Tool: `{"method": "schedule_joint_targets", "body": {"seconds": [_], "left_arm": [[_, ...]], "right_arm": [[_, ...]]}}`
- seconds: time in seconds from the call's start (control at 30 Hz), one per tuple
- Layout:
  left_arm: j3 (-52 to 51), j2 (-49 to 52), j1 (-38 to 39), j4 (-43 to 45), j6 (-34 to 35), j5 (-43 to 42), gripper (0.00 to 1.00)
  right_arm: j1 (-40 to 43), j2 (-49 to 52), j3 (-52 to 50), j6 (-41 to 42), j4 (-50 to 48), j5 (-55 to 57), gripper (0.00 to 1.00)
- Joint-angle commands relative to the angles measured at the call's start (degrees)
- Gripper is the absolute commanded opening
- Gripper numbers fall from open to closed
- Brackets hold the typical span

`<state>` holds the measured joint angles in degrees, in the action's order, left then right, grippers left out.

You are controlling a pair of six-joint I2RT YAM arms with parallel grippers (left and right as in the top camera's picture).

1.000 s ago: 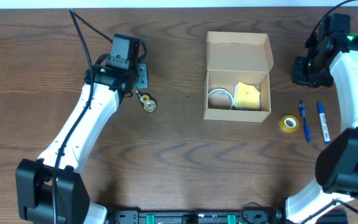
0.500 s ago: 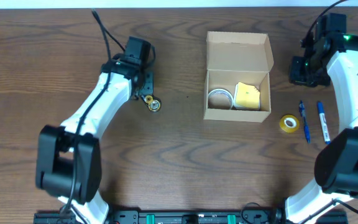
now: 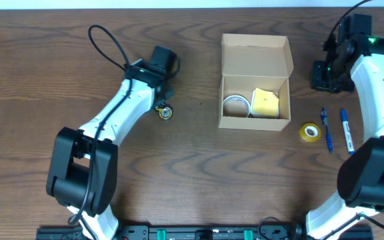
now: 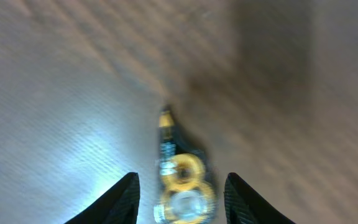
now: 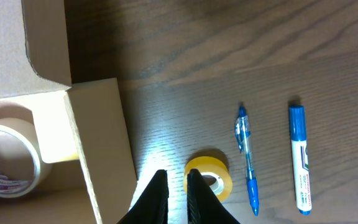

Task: Pack container
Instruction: 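Lift the correction tape with left gripper and carry it toward the box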

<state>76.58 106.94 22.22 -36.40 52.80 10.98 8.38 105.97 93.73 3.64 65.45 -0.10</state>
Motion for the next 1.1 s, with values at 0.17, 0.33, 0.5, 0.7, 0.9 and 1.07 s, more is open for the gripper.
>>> {"method": "schedule_joint_targets", "body": {"seconds": [0.17,0.33,0.5,0.7,0.9,1.07], "left_arm": [[0.8,2.5,1.8,2.4,9.1,2.2,0.52],[0.8,4.5,1.8,2.2,9.6,-0.1,0.52],[0.8,6.9,1.8,1.7,8.9,-0.1,0.55],[0.8,7.1,1.8,0.4,7.3,0.3,0.61],[0.8,7.1,1.8,-0.6,6.5,0.3,0.68],[0.7,7.1,1.8,-0.6,6.6,0.3,0.68]], "right_arm": [[-0.6,-1.6,0.1,-0.7,0.2,-0.2,0.11],[-0.6,-1.6,0.1,-0.7,0.2,-0.2,0.11],[-0.6,-1.6,0.1,-0.7,0.1,-0.2,0.11],[-0.6,-1.6,0.1,-0.7,0.1,-0.2,0.11],[-0.6,-1.6,0.1,-0.7,0.3,-0.2,0.11],[-0.6,-1.6,0.1,-0.7,0.8,-0.2,0.11]]}}
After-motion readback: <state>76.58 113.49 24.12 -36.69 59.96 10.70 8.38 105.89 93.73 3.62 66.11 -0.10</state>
